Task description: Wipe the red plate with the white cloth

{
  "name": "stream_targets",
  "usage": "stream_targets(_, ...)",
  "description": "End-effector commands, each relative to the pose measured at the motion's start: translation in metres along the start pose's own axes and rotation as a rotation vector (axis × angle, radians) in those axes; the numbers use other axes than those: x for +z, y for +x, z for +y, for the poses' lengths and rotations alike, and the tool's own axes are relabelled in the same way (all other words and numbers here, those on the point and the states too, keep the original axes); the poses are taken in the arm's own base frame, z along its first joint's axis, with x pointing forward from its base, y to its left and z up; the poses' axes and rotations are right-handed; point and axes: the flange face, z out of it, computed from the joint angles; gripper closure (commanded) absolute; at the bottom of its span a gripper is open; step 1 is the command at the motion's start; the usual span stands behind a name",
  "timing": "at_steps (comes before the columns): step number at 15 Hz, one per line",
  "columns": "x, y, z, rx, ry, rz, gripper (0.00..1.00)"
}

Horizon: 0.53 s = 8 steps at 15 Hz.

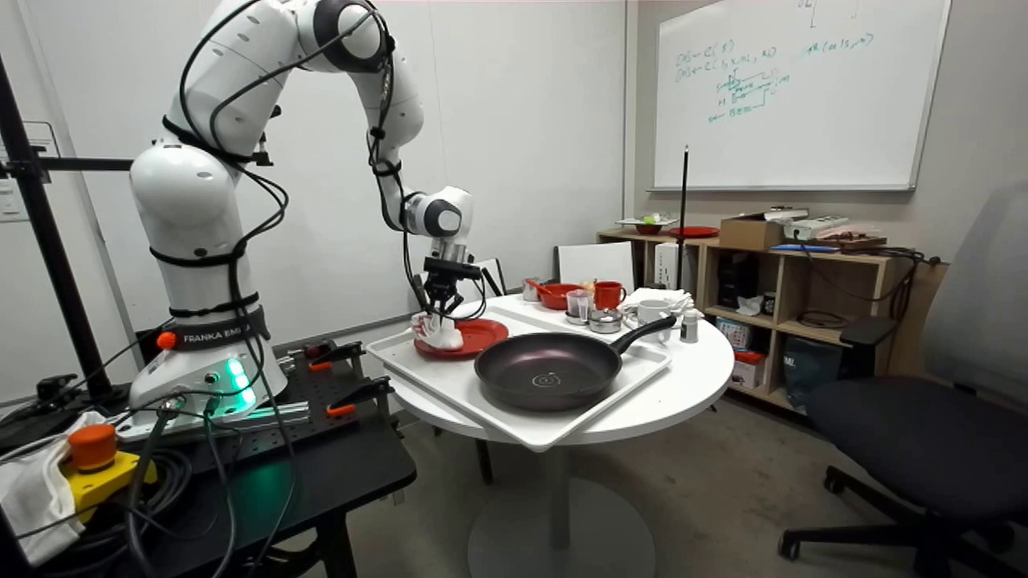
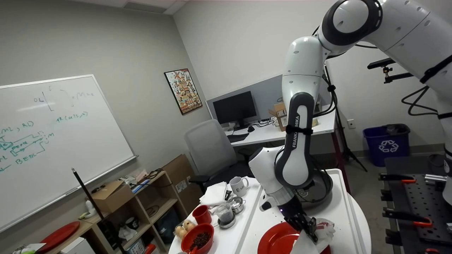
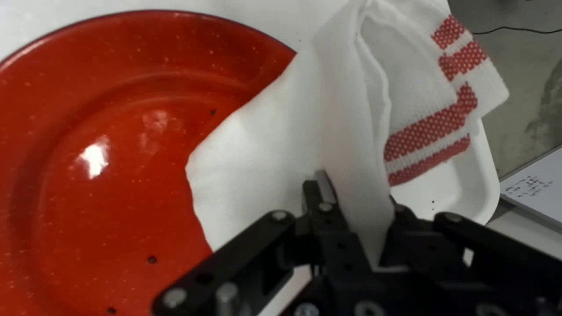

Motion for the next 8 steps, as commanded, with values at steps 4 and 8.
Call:
stream_targets(4,0.007,0.02,0.014,-0.192,0.157,-0.003,0.93)
stream_targets(8,0.008,0.033,0.012,-0.284,0.209,-0.017,0.93)
